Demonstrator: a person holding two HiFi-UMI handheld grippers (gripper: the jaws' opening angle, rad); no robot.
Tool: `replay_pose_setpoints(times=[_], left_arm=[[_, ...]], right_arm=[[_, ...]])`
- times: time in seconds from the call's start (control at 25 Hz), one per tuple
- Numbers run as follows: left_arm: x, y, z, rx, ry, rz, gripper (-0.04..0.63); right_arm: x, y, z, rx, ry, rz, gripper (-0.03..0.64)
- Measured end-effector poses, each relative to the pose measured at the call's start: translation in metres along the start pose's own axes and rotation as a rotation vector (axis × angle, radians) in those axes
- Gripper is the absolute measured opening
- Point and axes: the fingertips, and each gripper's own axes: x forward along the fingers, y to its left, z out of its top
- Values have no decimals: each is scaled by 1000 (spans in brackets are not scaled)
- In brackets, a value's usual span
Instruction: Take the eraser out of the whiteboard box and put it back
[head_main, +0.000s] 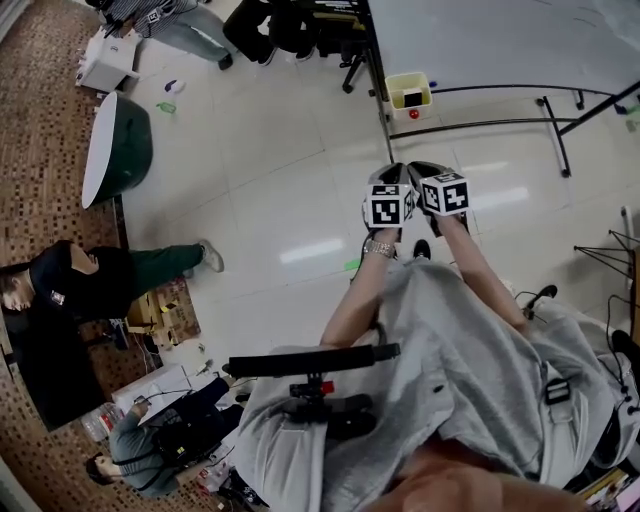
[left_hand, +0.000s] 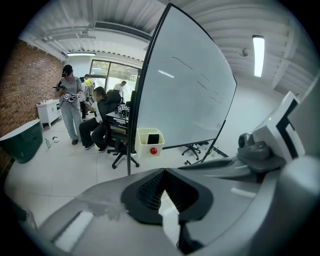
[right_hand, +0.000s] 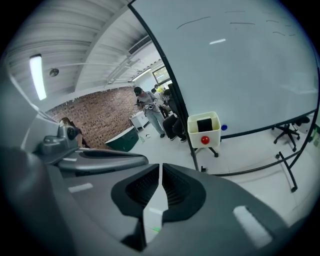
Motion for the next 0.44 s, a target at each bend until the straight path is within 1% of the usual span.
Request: replay_pose_setpoints(times=[0.12,0.28,0.44], left_arm=[[0,4,10,3,-21,-5,3],[-6,7,19,2,-20,-3,5],[-13,11,29,10,-35,-2,5]], right_arm=[[0,2,11,-32,-13,-27,25],[-3,8,29,-45,-72,-74,25],[-6,13,37,-58,-83,-98,25]])
